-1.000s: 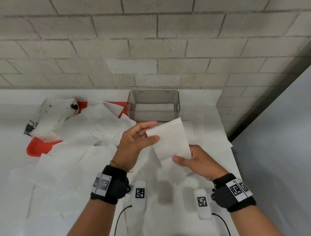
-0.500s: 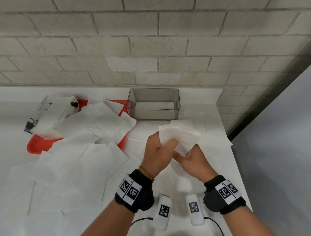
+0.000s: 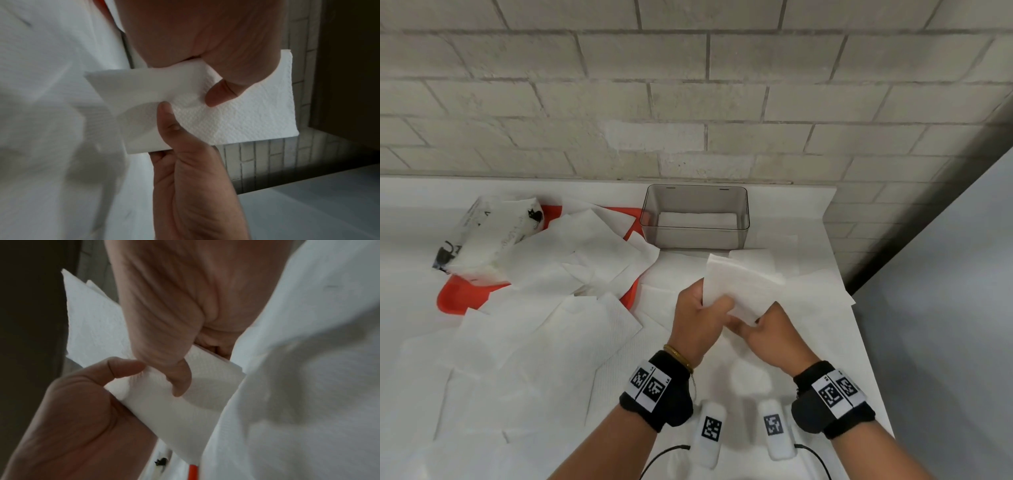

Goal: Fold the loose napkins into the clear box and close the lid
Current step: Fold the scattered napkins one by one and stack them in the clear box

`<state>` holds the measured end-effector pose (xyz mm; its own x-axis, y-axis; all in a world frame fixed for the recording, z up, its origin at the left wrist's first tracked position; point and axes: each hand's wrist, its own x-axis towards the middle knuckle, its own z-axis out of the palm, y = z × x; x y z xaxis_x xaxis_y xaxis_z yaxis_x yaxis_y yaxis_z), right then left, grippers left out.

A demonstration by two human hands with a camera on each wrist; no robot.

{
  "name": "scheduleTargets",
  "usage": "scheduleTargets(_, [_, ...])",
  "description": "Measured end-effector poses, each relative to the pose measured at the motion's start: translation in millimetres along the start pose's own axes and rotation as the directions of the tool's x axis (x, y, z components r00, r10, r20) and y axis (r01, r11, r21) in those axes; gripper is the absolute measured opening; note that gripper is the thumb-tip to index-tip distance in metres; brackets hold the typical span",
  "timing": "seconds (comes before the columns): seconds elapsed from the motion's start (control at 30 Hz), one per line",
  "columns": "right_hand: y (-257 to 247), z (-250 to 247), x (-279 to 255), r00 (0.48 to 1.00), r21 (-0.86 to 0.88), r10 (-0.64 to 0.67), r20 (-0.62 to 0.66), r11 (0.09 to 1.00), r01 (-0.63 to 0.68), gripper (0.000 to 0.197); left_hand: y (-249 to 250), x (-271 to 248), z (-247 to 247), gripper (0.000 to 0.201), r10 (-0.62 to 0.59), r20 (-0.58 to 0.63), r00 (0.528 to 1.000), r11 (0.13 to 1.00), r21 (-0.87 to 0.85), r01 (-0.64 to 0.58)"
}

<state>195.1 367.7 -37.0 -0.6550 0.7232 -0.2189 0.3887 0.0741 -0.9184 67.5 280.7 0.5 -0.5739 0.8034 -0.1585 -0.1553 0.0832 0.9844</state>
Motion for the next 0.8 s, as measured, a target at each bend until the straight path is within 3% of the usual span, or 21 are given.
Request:
scheduleTargets(0.1, [-5.2,-3.9,2.3,1.0,0.042,-0.028,0.014,0.999,0.027,0.034,0.5,3.0,-4.4,0.014,0.004,-0.003,1.0,1.0,-0.01,-0.004])
scheduleTargets(0.27, [9.8,0.5,4.7,0.998,-0.06,0.018,0.063,0.998,-0.014,0.03,-18.4,1.1,-12.0,0.03,-0.054,0.009,0.998,0.996,0.069,0.053])
scheduleTargets(0.5, [-13.6,-15.9,3.4,0.995,-0.059,0.013,0.1,0.998,-0.007,0.026,10.1,6.1,-23.8,0.024,0.049,0.069,0.996,0.998,0.027,-0.051])
scheduleTargets(0.63, [-32.7,-42.8,-3.3,0.981,-0.06,0.006,0.194,0.998,0.006,0.02,29.7,16.8,-44.2,0.025,0.085,-0.008,0.996,0.996,-0.019,-0.085])
scheduleTargets(0.73, [-35.5,-62.8,-5.8,0.98,0.048,0.018,0.198,0.998,-0.028,0.02,31.2,25.4,-66.4,0.03,-0.01,-0.03,1.0,0.999,-0.048,0.008])
scheduleTargets(0.8, [-32.0,-69.8,-5.4,0.988,0.147,0.024,0.154,0.988,-0.047,0.023,27.1,27.9,-79.5,0.037,-0.106,0.055,0.993,0.994,-0.033,0.108])
